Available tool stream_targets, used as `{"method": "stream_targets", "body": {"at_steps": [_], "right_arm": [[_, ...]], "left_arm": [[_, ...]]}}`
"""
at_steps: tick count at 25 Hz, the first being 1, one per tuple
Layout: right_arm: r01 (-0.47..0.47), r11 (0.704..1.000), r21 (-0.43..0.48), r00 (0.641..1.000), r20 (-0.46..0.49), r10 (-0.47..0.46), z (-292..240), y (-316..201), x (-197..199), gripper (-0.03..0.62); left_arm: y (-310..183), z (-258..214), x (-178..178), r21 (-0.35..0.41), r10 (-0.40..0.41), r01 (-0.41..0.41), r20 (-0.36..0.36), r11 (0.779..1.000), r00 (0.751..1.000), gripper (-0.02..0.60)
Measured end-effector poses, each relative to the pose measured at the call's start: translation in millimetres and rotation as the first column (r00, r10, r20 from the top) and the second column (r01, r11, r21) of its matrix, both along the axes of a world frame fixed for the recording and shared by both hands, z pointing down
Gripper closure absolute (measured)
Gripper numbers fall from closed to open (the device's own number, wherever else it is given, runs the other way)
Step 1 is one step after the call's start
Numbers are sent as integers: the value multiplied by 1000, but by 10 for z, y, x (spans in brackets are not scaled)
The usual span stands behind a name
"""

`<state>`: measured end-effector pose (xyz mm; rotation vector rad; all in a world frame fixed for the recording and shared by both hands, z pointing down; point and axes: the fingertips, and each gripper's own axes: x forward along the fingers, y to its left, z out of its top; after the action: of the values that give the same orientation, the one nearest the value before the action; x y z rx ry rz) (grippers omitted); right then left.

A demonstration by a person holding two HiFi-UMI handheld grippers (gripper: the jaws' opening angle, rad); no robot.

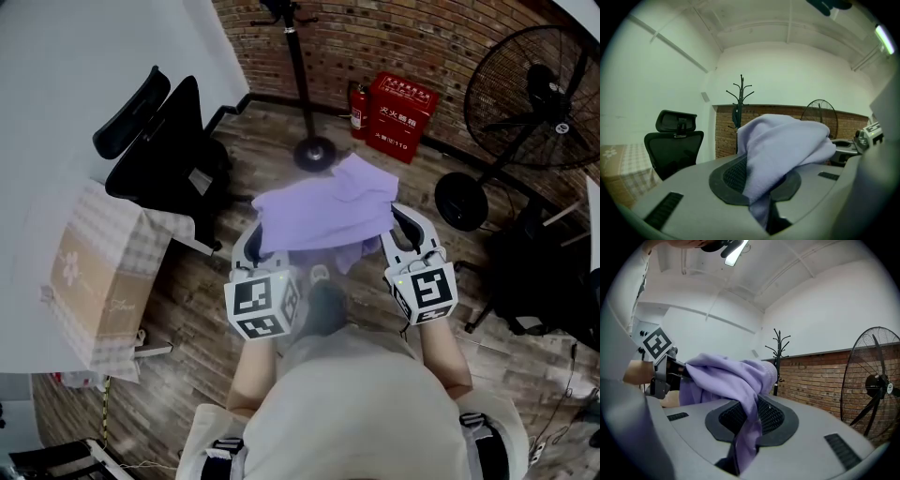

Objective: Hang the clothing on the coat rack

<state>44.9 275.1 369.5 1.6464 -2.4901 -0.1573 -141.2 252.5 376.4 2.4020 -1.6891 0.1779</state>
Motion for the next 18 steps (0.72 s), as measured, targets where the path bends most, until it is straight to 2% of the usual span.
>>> {"method": "stream_targets", "body": {"at_steps": [7, 18], "right_arm": [[-15, 1000, 10, 1000, -27, 15, -35, -666, 61, 546], [-49, 999, 16, 998, -36, 49, -164, -1902, 96, 546]], "left_arm": [[-694, 52, 67, -5, 34, -34, 0, 999, 999, 538], [-1963, -125, 114, 21, 74, -75, 32, 997, 997, 538]]}}
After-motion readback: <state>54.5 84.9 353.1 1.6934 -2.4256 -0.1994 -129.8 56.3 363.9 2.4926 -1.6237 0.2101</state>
